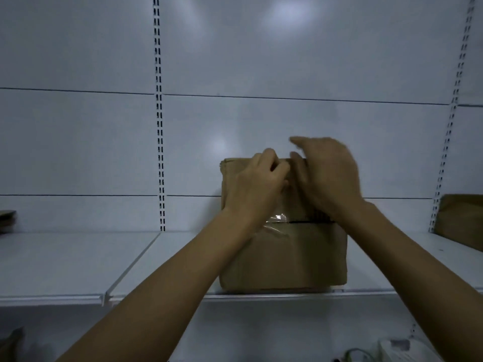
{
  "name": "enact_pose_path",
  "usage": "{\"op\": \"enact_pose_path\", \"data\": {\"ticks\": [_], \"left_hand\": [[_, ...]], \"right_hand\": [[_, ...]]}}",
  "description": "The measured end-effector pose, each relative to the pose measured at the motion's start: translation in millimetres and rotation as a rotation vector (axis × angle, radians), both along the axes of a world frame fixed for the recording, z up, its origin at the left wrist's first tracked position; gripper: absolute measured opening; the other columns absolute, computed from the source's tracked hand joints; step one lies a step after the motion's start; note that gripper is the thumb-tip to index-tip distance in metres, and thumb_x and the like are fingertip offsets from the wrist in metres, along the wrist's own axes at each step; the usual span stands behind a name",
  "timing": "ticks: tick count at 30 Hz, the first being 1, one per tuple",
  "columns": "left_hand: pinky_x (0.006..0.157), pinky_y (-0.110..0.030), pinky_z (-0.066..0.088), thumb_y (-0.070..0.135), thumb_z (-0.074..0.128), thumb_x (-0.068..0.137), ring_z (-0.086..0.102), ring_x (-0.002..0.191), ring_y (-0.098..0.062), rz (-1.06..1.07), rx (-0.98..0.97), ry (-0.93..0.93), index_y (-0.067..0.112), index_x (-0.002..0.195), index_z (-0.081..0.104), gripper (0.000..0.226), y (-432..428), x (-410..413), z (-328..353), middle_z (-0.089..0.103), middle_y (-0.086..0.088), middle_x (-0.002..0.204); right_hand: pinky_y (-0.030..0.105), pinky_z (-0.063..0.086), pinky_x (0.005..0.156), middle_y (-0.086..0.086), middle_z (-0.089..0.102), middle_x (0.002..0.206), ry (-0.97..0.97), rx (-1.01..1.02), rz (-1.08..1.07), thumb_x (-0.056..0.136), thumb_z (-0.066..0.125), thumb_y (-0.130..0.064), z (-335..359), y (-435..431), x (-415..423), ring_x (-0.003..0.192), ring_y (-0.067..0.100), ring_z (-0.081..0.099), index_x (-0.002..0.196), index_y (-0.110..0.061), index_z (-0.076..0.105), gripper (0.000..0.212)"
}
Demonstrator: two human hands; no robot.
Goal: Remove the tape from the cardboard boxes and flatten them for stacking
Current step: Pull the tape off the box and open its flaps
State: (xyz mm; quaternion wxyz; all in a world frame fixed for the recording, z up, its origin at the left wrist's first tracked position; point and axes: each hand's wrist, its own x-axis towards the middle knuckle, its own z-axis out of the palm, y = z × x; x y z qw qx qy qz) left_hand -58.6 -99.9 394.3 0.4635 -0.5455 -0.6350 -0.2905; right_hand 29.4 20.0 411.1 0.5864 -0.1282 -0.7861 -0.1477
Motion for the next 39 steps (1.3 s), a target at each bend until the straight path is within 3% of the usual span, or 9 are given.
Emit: {"op": "enact_pose_path", "data": {"ticks": [3,11,17,20,25,28,30,33,39], "left_hand": [[0.062,-0.044,0.046,0.019,0.055,0.093,0.043,0.073,-0.019,-0.078,-0.055,-0.025,0.006,0.094,0.061,0.014,0,3,-1,0.05,-0.009,0.088],[0.061,-0.014,0.036,0.03,0.067,0.085,0.049,0.069,-0.004,-0.383,-0.453,-0.23,0.017,0.07,0.059,0.022,-39,-3,-36,0.052,0.01,0.074],[0.049,-0.03,0.048,0.043,0.05,0.088,0.049,0.069,-0.007,-0.326,-0.368,-0.073,0.026,0.081,0.047,0.018,-55,14,-93,0.047,0.008,0.109],[0.047,-0.038,0.05,0.039,0.058,0.086,0.059,0.067,-0.024,-0.204,-0.378,-0.046,0.015,0.096,0.051,0.027,-53,15,-103,0.052,-0.001,0.122],[0.047,-0.031,0.047,0.021,0.072,0.078,0.062,0.064,-0.026,-0.042,-0.301,-0.128,0.019,0.145,0.032,0.078,-42,32,-102,0.065,-0.002,0.094],[0.044,-0.027,0.039,0.011,0.075,0.077,0.06,0.065,-0.025,0.092,-0.186,0.135,0.01,0.095,0.071,0.018,-38,40,-95,0.064,-0.006,0.079],[0.056,-0.031,0.04,0.01,0.072,0.08,0.058,0.075,-0.027,0.112,-0.13,0.268,0.009,0.077,0.067,0.006,-37,35,-96,0.062,-0.01,0.087],[0.082,-0.042,0.043,0.014,0.067,0.084,0.061,0.098,-0.032,0.066,-0.098,0.284,0.011,0.082,0.068,0.004,-33,27,-98,0.066,-0.011,0.109],[0.105,-0.057,0.03,0.012,0.061,0.087,0.063,0.103,-0.027,-0.179,-0.173,0.264,0.01,0.079,0.068,0.011,-29,5,-99,0.068,-0.006,0.112]], "right_hand": [[0.03,0.023,0.062,0.004,0.068,0.078,-0.017,0.108,-0.041,0.096,0.038,-0.03,-14,5,-5,0.071,0.027,0.062,0.097,-0.015,0.069,0.034],[0.032,0.028,0.063,0.007,0.063,0.077,0.126,0.179,-0.056,0.098,0.041,-0.026,-21,31,2,0.066,0.025,0.055,0.087,-0.012,0.064,0.029],[0.029,0.025,0.064,0.006,0.065,0.079,0.169,0.157,-0.102,0.096,0.046,-0.022,-26,24,-1,0.069,0.025,0.058,0.086,-0.011,0.066,0.025],[0.026,0.03,0.078,0.005,0.069,0.087,0.19,0.162,-0.003,0.094,0.05,-0.015,-33,13,1,0.08,0.024,0.063,0.092,-0.009,0.069,0.02],[0.035,0.025,0.111,0.011,0.069,0.102,0.117,0.075,0.07,0.098,0.043,-0.016,-50,9,19,0.098,0.025,0.063,0.11,-0.002,0.066,0.03],[0.04,0.021,0.115,0.015,0.064,0.116,0.06,0.044,0.038,0.1,0.04,-0.02,-51,9,22,0.112,0.028,0.058,0.12,-0.002,0.061,0.034],[0.043,0.013,0.117,0.02,0.052,0.135,0.044,0.027,0.043,0.101,0.038,-0.02,-53,6,21,0.13,0.032,0.046,0.13,-0.001,0.053,0.038],[0.047,0.013,0.117,0.03,0.035,0.145,0.0,0.131,0.16,0.1,0.041,-0.014,-77,-1,23,0.138,0.04,0.029,0.137,0.003,0.042,0.041],[0.049,0.014,0.118,0.025,0.028,0.151,0.007,0.048,0.037,0.099,0.042,-0.027,-112,14,16,0.142,0.035,0.022,0.143,-0.005,0.036,0.05]]}}
